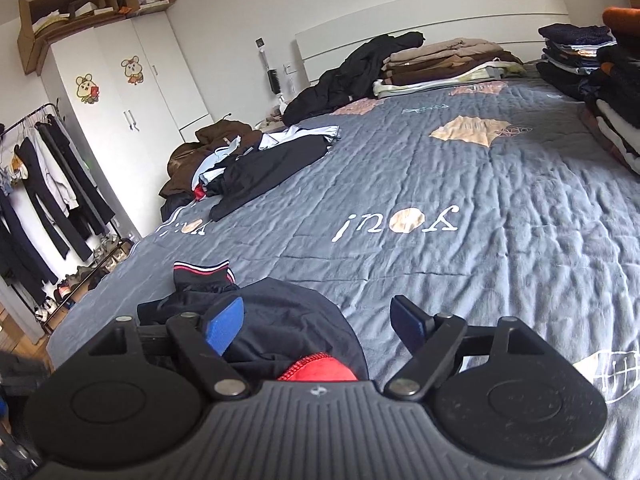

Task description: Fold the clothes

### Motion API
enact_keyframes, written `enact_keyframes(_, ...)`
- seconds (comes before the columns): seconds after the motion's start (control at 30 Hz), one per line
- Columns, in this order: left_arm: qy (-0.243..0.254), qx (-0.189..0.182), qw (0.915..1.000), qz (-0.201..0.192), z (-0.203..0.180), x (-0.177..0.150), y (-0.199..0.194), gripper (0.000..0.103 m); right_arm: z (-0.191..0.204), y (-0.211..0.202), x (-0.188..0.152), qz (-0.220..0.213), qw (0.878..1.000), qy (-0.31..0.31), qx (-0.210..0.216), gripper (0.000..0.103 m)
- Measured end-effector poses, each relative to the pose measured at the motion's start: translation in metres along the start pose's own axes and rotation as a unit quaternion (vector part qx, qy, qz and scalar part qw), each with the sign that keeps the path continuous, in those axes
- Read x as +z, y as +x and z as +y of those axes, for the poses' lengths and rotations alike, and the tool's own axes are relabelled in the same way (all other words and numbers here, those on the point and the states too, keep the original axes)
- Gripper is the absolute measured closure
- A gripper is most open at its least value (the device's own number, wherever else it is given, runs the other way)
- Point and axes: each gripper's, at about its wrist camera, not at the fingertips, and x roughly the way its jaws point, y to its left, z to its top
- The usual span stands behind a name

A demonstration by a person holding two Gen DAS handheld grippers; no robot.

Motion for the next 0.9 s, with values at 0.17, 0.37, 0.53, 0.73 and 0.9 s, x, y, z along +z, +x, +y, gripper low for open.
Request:
enact_keyframes(0.17,0.007,0.046,0.9987,-0.022,0.028,0.044,0.053,0.022,-0.004,0.006,0.0,-0.005,1.0,0.008,-0.006,0.023)
enact_keyframes(0.37,-0.015,0.056,0.9981,0.02,0.064,0.06,0.134,0.022,-0.009,0.019,-0.001,-0.002,1.0,0.017,-0.007,0.023)
enact_keyframes(0.53,-0.059,0.048,0.9948,0.067,0.083,0.047,0.177,0.026,-0.013,0.03,0.001,0.001,1.0,0.022,-0.001,0.023)
enact_keyframes(0.73,-0.067,0.017,0.9959,0.057,0.062,0.032,0.171,0.094,-0.02,0.038,0.0,0.006,0.999,0.033,0.003,0.023)
enact_keyframes(0.9,0.009,-0.057,0.9973,0.044,-0.005,0.016,0.139,0.096,-0.023,0.032,-0.001,0.003,0.999,0.04,0.003,0.023)
